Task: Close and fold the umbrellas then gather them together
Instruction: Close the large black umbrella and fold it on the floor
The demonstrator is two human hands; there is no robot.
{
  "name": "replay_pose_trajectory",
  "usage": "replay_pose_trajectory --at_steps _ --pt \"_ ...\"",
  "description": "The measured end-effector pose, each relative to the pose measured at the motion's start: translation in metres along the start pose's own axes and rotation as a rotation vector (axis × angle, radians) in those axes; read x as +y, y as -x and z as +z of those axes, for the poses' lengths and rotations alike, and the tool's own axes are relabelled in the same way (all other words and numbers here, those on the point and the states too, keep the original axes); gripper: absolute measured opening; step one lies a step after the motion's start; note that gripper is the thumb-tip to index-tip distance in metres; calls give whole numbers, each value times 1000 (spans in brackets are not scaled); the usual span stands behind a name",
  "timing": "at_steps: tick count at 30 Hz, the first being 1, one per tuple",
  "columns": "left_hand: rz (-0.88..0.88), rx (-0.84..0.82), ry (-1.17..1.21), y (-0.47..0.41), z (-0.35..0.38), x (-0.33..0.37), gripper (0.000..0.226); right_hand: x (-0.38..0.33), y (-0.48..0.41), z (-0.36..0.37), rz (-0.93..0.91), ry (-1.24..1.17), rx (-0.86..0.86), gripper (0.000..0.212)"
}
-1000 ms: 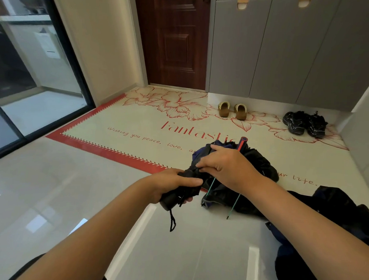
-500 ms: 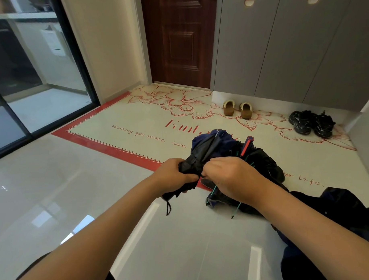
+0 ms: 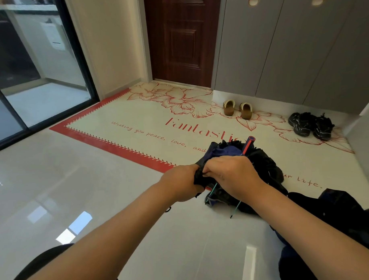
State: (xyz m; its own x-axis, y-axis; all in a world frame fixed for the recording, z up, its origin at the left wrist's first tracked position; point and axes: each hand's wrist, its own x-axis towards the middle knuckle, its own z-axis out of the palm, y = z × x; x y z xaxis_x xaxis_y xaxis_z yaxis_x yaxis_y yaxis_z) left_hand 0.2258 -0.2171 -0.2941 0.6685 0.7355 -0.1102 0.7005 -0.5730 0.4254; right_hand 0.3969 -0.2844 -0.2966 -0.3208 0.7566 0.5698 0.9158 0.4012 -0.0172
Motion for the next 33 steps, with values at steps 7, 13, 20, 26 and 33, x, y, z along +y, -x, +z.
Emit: replay_pose_trajectory --at_steps 7,13,20,26,33 --pt "58 63 -38 2 -1 1 29 -7 -4 -7 252 -221 93 8" --pt "101 212 -96 2 0 1 32 -3 -14 -16 476 -232 6 9" --pt "254 298 -239 8 1 5 33 23 -16 -25 616 -307 -340 22" --pt "321 302 -395 0 2 5 33 26 -16 -31 726 -418 -457 24" --pt "295 260 -320 -6 -1 1 34 25 -16 -19 728 -482 -351 25"
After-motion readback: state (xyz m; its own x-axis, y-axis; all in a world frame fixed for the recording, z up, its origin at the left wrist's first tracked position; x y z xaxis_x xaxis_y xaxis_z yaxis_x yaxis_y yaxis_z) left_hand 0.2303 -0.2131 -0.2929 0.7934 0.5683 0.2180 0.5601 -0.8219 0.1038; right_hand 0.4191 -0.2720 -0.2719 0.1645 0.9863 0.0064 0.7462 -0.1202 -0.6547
